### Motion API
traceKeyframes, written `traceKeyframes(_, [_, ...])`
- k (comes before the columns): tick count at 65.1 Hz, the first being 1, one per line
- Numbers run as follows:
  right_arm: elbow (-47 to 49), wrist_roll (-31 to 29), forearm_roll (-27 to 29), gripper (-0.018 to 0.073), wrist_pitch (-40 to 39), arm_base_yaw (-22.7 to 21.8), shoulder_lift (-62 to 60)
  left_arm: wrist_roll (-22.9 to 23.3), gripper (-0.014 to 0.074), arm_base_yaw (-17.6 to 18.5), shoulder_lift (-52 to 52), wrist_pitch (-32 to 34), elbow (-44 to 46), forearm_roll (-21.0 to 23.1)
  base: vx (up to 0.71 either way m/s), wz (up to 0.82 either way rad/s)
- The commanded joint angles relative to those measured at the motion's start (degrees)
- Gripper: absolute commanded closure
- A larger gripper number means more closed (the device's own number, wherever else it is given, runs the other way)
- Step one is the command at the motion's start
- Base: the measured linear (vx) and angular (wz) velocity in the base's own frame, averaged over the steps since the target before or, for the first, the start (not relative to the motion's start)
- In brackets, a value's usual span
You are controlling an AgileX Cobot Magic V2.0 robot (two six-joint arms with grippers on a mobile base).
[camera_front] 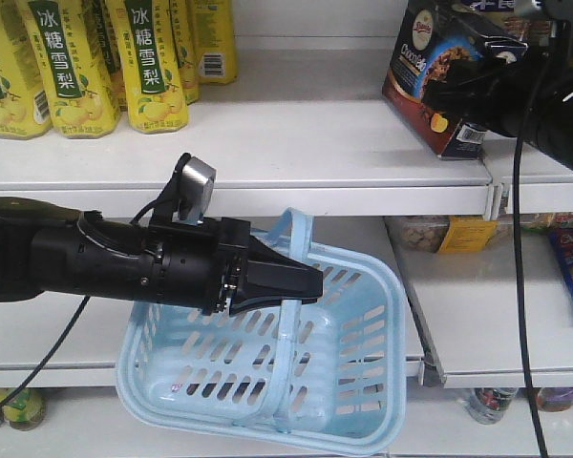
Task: Left arm holds basket, right arm returns cookies
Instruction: 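Place the box upright on the upper shelf and open the right gripper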
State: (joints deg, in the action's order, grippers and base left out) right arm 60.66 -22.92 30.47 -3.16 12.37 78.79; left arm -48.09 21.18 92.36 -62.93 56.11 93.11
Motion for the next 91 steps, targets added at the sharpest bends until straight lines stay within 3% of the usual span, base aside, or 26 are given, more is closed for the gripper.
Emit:
traceKeyframes(1, [1.7, -2.9, -0.3, 0.0368, -3.2, -0.2, -1.1, -0.2, 0.0602, -0.7, -1.9, 0.9, 1.9, 8.8, 0.0, 0.0])
traceKeyframes(21, [1.7, -3.7, -0.3, 0.0115, -2.3, -0.1, -1.1, -0.2, 0.0602, -0.7, -1.9, 0.9, 1.9, 8.8, 0.0, 0.0])
traceKeyframes(33, [1.8, -6.5, -0.5, 0.0041, -3.0, 2.8, -1.1, -0.2, 0.0602, -0.7, -1.9, 0.9, 1.9, 8.8, 0.0, 0.0])
traceKeyframes(91, [1.9, -9.6, 0.9, 0.0038, 6.2, 3.6, -7.2, -0.2, 0.0602, -0.7, -1.9, 0.9, 1.9, 8.8, 0.0, 0.0])
